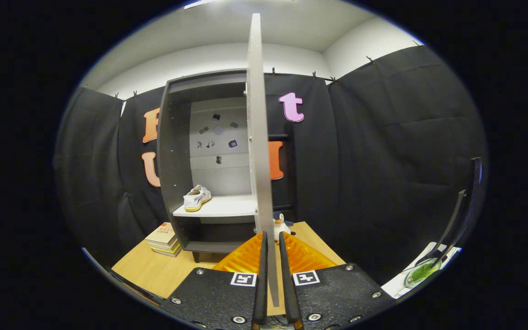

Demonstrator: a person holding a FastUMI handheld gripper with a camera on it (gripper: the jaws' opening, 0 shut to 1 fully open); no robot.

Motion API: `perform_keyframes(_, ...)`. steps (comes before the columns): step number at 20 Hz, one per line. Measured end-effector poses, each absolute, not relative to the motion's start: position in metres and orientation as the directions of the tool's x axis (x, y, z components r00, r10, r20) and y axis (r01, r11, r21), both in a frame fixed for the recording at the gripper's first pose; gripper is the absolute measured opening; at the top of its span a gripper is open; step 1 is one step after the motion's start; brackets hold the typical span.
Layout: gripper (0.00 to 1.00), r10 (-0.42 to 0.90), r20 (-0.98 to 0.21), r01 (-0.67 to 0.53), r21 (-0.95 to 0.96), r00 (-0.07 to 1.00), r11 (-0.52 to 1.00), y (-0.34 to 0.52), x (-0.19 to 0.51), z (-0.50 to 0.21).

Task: Open the shoe cabinet door, grab the shoes and put them into the shoe cabinet, then close the shoe cabinet door.

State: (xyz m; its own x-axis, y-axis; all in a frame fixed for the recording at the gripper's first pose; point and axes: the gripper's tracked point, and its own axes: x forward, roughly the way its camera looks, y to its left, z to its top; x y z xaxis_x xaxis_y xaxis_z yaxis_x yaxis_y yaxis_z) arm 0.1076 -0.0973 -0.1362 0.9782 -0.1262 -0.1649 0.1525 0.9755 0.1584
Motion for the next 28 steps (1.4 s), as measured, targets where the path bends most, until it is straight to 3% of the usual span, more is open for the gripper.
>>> perform_keyframes(3, 0.18, -0.109, -0.203, 0.139, 0.141, 0.973, 0.98, -0.054, 0.108, -0.146)
perform_keyframes(5, 0.32, -0.096, -0.217, 0.129, 0.145, 0.972, 0.981, -0.025, 0.109, -0.15)
perform_keyframes(8, 0.6, -0.069, -0.261, 0.114, 0.159, 0.963, 0.981, 0.016, 0.111, -0.168)
perform_keyframes(9, 0.83, -0.066, -0.275, 0.112, 0.155, 0.959, 0.982, 0.027, 0.113, -0.175)
perform_keyframes(11, 0.9, -0.05, -0.289, 0.094, 0.138, 0.956, 0.986, 0.05, 0.121, -0.186)
perform_keyframes(28, 0.93, 0.155, -0.481, -0.075, 0.181, 0.863, 0.981, 0.135, 0.218, -0.388)
